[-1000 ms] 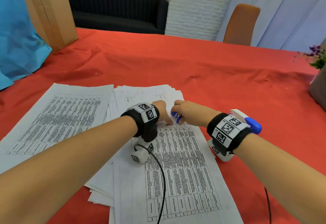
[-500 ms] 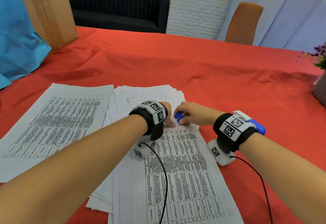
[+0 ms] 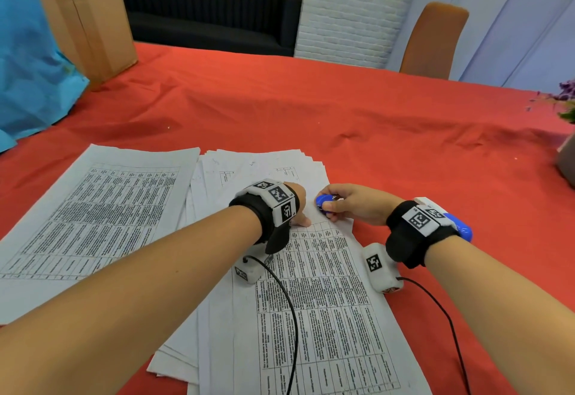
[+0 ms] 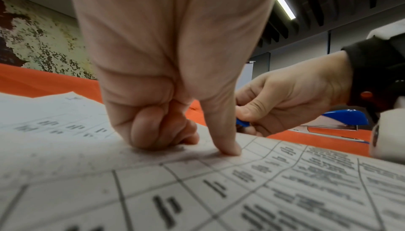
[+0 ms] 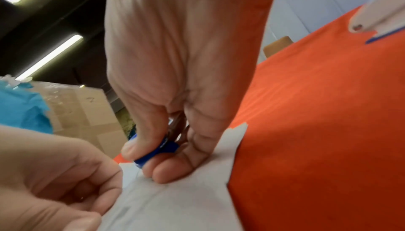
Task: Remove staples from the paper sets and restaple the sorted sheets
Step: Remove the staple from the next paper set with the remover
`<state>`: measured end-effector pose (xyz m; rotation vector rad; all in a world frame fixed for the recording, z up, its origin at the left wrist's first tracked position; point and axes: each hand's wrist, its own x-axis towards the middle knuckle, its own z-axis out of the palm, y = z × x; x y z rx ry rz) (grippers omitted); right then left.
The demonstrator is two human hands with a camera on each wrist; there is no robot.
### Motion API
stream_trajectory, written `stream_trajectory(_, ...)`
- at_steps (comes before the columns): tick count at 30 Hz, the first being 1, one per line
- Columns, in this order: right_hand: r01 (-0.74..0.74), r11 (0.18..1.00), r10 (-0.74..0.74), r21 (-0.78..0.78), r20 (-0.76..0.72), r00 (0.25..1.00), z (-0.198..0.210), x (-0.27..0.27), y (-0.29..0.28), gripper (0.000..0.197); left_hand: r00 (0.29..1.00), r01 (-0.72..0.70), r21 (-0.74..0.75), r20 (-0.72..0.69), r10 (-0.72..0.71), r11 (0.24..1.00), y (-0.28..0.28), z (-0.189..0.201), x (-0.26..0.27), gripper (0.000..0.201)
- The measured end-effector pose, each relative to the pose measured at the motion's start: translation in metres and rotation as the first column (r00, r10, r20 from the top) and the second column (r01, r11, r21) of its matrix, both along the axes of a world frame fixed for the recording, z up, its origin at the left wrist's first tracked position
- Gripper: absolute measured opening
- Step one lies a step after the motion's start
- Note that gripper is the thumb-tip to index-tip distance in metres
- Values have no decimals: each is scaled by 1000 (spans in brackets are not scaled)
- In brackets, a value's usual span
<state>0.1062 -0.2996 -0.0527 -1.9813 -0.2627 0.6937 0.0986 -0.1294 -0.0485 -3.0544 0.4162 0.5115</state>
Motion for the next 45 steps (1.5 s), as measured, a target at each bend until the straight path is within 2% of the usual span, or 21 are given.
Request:
stream_trajectory(5, 72, 983, -63, 168, -59, 996, -2, -6, -2, 14, 1000, -6, -14, 13, 6, 1000, -1, -1, -4, 45)
stream_trajectory(9, 266, 899, -232, 349, -135, 963, -8, -6, -14, 11, 999, -32, -23, -19, 31, 999, -3, 1, -9, 49)
stream_trajectory(13, 245, 919, -224, 310, -102, 969, -7, -6, -18, 11, 997, -68, -77, -47, 65, 995, 1, 4, -10, 48)
stream_trajectory(16, 184, 964, -188, 194, -1, 982, -5, -9, -12, 14, 996, -89, -116, -31, 86, 989, 4, -1, -8, 45)
stream_trajectory(17, 132, 988, -140, 86, 92, 986, -2, -10, -10, 17, 995, -95, -123, -27, 92, 988, 4, -2, -8, 47)
stream_trajectory(18, 69, 994, -48, -88, 215, 975, 2, -11, -7, 22, 995, -95, -135, -24, 92, 986, 5, -3, -9, 51)
stream_trajectory(19, 10, 957, 86, -291, 315, 945, 6, -11, -3, 28, 995, -99, -149, -26, 96, 984, 6, -3, -9, 52)
stream_trajectory(20, -23, 886, 216, -463, 368, 904, 10, -11, 1, 33, 995, -97, -165, -23, 95, 981, 7, -3, -9, 52)
stream_trajectory(22, -35, 772, 364, -635, 396, 843, 16, -12, 11, 38, 995, -100, -181, -23, 97, 978, 7, -3, -10, 50)
stream_trajectory(24, -36, 730, 404, -682, 389, 828, 17, -12, 18, 39, 994, -107, -188, -25, 104, 976, 7, -2, -10, 49)
stream_trajectory(30, -31, 689, 456, -724, 400, 795, 12, -10, 28, 30, 995, -99, -171, -33, 95, 980, 8, 0, -12, 40)
stream_trajectory(32, -33, 721, 435, -692, 415, 799, 11, -9, 24, 27, 995, -101, -177, -33, 97, 979, 8, -1, -11, 45)
stream_trajectory(35, -33, 832, 297, -553, 396, 869, 12, -7, 13, 25, 995, -105, -182, -26, 102, 978, 8, -1, -11, 51)
stream_trajectory(40, -40, 973, 92, -228, 224, 970, 6, -4, 6, 14, 994, -106, -182, -27, 103, 977, 10, -1, -12, 53)
stream_trajectory(42, 42, 997, -32, -61, 155, 987, 1, -3, -3, 8, 995, -99, -179, -45, 93, 979, 10, -1, -14, 52)
stream_trajectory(45, 176, 977, -186, 122, 71, 980, -1, -3, -18, 7, 992, -111, -186, -84, 96, 976, 10, 2, -14, 45)
